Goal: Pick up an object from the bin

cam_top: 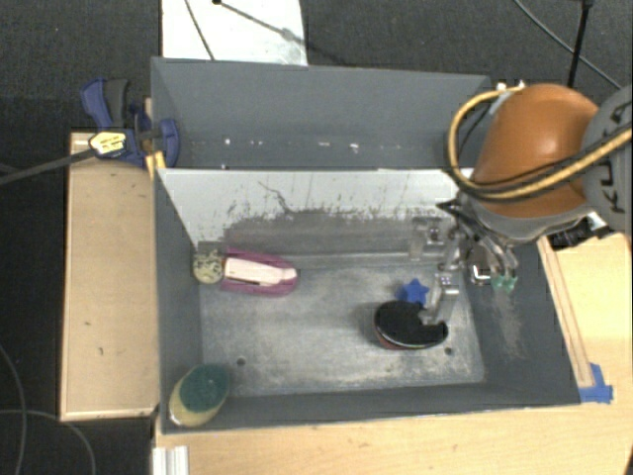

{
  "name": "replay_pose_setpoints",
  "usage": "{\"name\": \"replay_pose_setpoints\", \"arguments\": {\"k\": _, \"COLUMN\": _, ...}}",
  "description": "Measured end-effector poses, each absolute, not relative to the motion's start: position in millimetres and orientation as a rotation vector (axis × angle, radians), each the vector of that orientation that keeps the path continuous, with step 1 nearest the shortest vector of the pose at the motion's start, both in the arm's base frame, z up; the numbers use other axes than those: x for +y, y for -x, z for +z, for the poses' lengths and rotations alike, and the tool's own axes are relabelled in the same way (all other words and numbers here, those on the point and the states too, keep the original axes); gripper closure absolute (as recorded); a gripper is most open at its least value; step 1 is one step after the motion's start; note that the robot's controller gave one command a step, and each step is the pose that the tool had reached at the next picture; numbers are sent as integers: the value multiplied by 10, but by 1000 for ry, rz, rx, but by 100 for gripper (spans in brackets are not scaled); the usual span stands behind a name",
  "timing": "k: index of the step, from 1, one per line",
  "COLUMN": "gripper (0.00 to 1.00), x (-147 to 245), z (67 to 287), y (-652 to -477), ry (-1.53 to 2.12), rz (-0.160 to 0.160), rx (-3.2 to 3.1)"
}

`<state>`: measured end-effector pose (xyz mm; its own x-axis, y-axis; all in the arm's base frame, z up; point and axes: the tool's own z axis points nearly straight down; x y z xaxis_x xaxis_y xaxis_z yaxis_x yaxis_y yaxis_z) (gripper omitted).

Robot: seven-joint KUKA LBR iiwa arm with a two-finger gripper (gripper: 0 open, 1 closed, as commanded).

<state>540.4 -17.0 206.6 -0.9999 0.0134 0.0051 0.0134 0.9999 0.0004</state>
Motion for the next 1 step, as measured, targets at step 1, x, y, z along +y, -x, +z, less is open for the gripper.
{"name": "replay_pose_setpoints", "arguments": {"k": 1, "gripper": 0, "x": -472, "z": 1483, "y": -5430, "ry": 232, "rz": 0, "rx": -3130}}
